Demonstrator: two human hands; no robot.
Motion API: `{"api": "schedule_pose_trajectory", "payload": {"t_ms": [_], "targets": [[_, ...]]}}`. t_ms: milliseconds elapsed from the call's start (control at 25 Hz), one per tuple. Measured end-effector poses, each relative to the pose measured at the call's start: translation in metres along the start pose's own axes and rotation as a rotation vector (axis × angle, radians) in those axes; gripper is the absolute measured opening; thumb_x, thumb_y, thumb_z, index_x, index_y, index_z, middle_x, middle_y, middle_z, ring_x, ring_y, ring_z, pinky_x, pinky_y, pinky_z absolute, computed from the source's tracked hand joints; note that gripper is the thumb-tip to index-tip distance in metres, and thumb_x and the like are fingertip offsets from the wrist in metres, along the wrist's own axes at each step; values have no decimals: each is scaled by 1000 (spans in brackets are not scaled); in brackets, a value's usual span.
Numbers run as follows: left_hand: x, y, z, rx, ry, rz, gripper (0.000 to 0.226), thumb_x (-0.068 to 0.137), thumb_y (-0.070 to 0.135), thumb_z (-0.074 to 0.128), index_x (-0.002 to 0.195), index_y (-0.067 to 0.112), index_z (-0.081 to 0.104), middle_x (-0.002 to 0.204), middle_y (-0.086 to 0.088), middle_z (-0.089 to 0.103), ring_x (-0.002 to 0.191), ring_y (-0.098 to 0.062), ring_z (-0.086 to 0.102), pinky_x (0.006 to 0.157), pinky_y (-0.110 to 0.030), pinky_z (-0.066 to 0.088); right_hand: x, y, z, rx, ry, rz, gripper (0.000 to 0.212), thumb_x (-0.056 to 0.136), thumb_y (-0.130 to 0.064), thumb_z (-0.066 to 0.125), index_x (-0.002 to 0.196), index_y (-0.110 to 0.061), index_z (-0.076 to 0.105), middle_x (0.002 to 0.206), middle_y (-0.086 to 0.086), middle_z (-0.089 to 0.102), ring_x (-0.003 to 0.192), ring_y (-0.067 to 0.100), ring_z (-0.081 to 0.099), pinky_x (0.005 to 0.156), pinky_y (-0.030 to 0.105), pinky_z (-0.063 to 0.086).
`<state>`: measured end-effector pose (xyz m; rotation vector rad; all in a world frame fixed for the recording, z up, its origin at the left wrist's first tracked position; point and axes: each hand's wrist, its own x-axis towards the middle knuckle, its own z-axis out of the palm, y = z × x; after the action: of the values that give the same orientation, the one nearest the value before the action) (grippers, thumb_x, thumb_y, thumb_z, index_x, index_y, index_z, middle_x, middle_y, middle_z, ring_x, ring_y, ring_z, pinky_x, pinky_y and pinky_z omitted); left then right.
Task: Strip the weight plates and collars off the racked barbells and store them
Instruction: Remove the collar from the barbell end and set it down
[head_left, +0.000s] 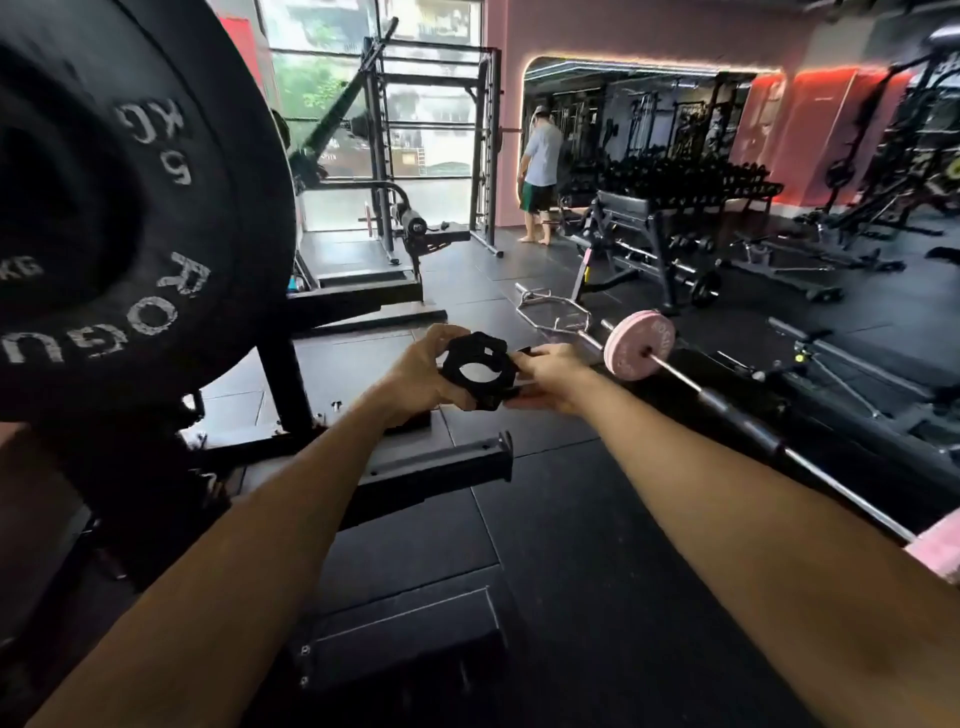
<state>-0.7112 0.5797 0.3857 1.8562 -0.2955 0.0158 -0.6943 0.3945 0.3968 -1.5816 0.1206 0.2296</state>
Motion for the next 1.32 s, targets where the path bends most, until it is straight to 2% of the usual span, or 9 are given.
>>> {"api": "schedule_pose_trajectory", "payload": {"t_ms": [160,280,360,520,640,720,1000,1160,1320], "targets": [[77,-77,-11,25,7,-103,89,49,-26,75,127,7,48,109,0,57,105,-20,56,74,-24,55,98,31,16,-18,27,101,19,97,-13,55,112,-1,52,111,19,57,69,33,64,46,40,58],[117,-138,-14,57,-24,-176,93,35,6,84,122,16,53,110,0,61,109,-23,57,87,-36,52,157,67,25,-17,58,177,11,97,-10,55,88,-6,51,108,20,57,71,31,61,44,40,56],[138,-180,-12,59,-54,-220,96,26,17,81,118,22,54,114,-3,63,106,-22,60,93,-40,51,195,98,28,-14,81,245,17,97,-10,55,81,-11,49,110,20,57,73,27,59,55,46,59],[164,-243,-1,26,-100,-339,94,26,12,77,115,33,54,113,-1,66,99,-17,62,93,-42,51,244,146,34,1,136,365,18,97,-10,54,80,-14,49,101,14,59,84,25,58,72,53,56],[179,-281,5,66,-120,-383,95,27,19,77,116,38,52,116,-1,66,109,-21,62,96,-44,52,271,173,35,-3,157,418,5,97,-9,53,100,-6,56,101,14,59,92,27,60,77,52,55],[185,-301,8,78,-141,-420,96,30,11,79,119,37,52,117,-2,65,110,-24,62,94,-46,53,283,188,38,-26,169,441,23,98,-10,53,120,-4,54,109,15,58,100,30,61,75,50,56],[189,-344,20,95,-202,-511,97,43,3,77,130,32,45,120,-1,60,112,-26,59,95,-49,52,308,228,38,-95,186,496,8,95,-11,58,102,-15,58,124,18,59,108,38,61,67,45,58],[195,-348,24,176,-214,-512,96,59,-2,77,139,31,36,122,-1,56,115,-25,54,100,-42,48,318,237,36,-131,203,458,24,96,-10,55,119,-8,61,127,15,58,111,35,59,68,42,59],[195,-347,24,250,-233,-521,106,62,-6,74,146,34,23,123,-4,52,110,-27,54,96,-37,49,316,238,35,-213,176,465,32,98,-16,52,129,-9,55,129,14,58,108,32,62,72,41,59]]}}
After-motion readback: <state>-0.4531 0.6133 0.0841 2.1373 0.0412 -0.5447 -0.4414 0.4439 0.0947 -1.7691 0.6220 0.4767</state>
